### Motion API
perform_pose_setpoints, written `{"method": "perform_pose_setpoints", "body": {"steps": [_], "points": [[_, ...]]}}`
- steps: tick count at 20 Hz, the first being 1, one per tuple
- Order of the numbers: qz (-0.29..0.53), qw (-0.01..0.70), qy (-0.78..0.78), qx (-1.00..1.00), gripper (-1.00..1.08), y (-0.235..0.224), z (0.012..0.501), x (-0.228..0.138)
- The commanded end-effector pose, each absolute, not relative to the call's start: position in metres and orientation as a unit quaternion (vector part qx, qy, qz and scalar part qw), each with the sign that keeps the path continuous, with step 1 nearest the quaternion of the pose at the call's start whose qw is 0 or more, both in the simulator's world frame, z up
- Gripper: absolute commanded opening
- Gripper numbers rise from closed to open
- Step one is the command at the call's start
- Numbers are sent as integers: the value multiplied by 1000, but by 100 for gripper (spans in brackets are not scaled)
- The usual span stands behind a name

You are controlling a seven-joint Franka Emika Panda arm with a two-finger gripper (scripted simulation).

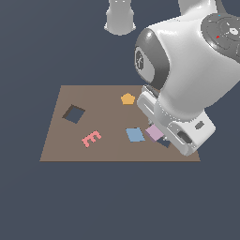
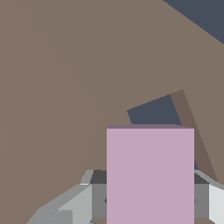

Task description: Insert a designated object into the corresponding slot on a board.

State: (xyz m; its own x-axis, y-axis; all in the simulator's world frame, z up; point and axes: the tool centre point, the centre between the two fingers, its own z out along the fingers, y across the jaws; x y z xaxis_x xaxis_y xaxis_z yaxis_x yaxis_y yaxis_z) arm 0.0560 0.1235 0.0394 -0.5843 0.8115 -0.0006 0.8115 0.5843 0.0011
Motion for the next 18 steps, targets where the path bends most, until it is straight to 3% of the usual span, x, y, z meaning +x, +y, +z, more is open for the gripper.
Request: {"method": "perform_pose_setpoints", "body": {"steps": [1, 18], "points": [[0, 1, 908, 420, -100, 130, 40, 60], [0, 1, 957, 290, -100, 154, 41, 67]]}}
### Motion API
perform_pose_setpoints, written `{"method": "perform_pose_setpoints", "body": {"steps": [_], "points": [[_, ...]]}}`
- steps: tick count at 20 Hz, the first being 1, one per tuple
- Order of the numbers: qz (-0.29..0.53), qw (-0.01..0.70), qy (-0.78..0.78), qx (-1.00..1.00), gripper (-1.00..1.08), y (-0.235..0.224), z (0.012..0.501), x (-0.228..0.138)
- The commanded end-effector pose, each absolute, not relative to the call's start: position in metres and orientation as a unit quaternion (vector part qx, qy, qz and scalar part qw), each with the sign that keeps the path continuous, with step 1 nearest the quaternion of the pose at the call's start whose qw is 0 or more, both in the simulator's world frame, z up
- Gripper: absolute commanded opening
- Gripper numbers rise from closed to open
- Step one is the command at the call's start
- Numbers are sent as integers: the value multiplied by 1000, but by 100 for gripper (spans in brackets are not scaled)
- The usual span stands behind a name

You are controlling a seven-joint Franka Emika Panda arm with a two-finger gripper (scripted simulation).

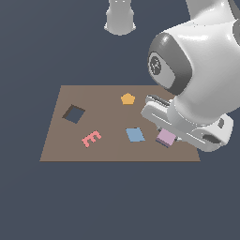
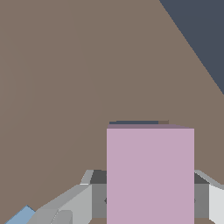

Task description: Insert a designated object into the corresponding slot on a board.

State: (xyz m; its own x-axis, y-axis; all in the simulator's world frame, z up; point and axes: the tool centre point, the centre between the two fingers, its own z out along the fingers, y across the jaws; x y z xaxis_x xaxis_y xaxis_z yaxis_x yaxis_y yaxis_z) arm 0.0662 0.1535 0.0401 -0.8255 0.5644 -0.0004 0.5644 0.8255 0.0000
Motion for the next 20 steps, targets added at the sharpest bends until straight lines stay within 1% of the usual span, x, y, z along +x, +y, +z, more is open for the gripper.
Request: {"method": "perform_pose_setpoints", "body": {"steps": [1, 10, 11, 20], "points": [[0, 1, 957, 289, -100, 155, 41, 66], [0, 1, 958, 288, -100, 155, 30, 66], [0, 1, 958, 288, 100, 155, 30, 66], [0, 1, 958, 288, 100, 155, 30, 66]]}}
